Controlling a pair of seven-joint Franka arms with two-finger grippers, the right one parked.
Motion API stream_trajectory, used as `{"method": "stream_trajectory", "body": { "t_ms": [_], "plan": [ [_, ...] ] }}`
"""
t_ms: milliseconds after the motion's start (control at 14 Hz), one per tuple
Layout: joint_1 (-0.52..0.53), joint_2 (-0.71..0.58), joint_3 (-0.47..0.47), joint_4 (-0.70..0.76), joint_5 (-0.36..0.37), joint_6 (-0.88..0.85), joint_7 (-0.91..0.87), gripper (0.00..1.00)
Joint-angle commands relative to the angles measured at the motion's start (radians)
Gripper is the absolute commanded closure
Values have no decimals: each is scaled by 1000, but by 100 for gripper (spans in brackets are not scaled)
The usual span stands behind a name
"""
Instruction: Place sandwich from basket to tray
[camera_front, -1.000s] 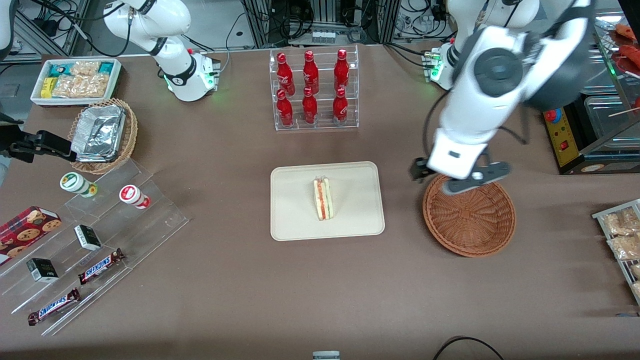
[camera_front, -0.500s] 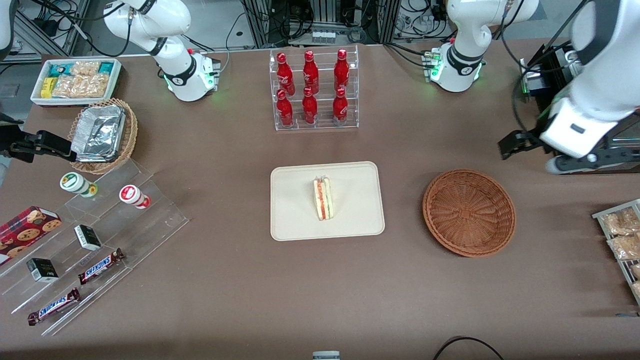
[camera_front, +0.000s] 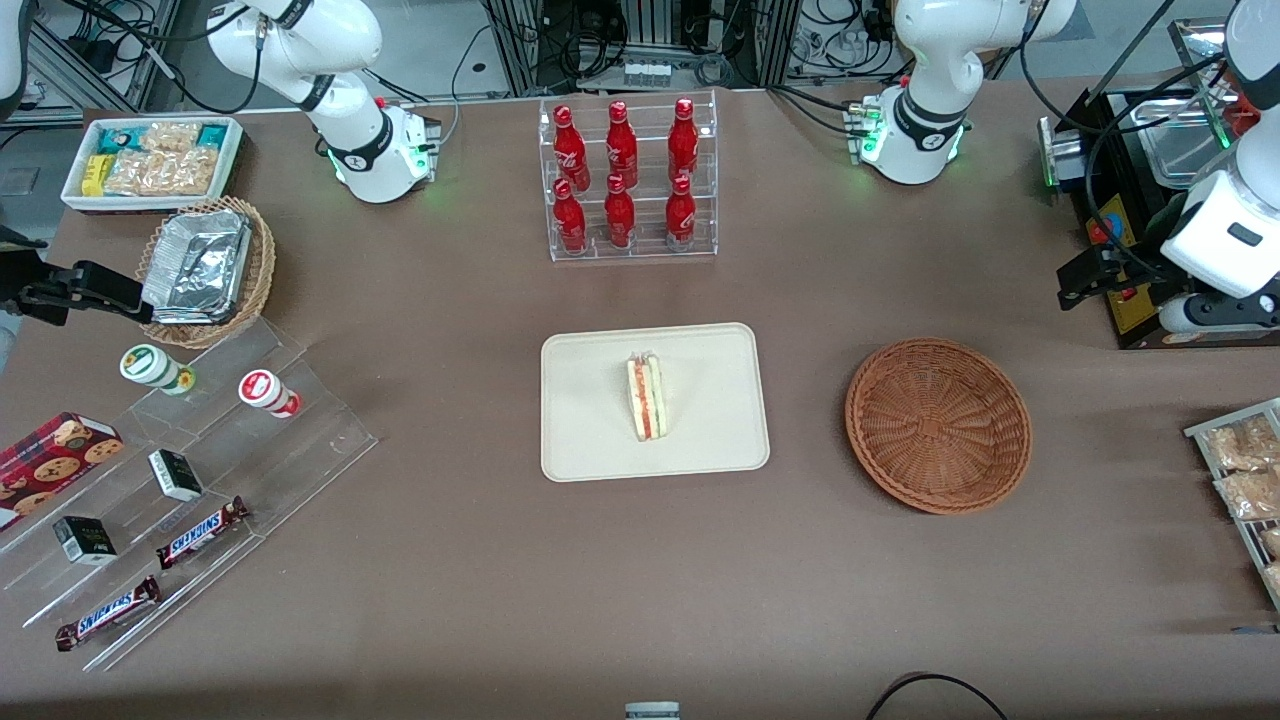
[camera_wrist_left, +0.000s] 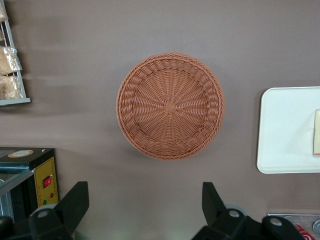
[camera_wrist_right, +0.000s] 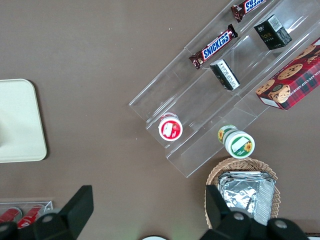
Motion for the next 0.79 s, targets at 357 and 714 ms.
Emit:
{"method": "stream_trajectory", "body": {
  "t_ms": [357,714],
  "plan": [
    [-20,-3,-2,34,1,-11,53,0],
    [-63,-1,51,58,0,-56,53,0]
  ]
}}
